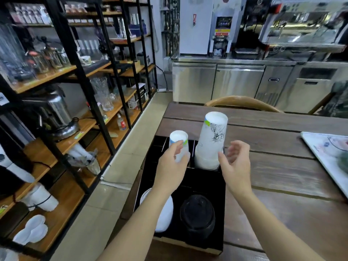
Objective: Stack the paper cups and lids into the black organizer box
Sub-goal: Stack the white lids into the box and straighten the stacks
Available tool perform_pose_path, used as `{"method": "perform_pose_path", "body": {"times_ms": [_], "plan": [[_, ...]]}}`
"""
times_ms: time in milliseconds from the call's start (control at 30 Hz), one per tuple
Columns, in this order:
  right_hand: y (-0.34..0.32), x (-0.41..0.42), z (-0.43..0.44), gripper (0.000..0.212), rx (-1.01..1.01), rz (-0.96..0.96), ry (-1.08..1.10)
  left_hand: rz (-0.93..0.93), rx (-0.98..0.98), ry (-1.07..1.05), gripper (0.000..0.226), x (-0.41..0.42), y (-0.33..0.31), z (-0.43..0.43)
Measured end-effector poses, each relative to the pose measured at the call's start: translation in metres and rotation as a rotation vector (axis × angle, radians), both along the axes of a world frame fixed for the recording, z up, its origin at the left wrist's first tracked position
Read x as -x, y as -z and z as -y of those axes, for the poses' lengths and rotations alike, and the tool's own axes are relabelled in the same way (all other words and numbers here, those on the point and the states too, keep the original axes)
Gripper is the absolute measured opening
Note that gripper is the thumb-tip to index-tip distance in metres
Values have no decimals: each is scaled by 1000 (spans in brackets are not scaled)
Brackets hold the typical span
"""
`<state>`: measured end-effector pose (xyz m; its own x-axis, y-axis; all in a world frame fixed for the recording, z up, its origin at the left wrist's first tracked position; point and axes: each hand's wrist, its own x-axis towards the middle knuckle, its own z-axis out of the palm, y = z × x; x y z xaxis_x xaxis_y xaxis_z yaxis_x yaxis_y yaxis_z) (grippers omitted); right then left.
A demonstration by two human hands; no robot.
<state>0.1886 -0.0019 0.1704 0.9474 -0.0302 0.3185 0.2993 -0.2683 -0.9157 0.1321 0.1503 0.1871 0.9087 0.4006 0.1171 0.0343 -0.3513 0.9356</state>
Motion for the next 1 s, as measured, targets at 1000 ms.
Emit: {"method": "perform_pose_path", "body": {"times_ms": [1000], "plan": [[27, -29, 1, 92, 283, -39, -111, -9, 107, 238, 74, -56, 13, 27]]}}
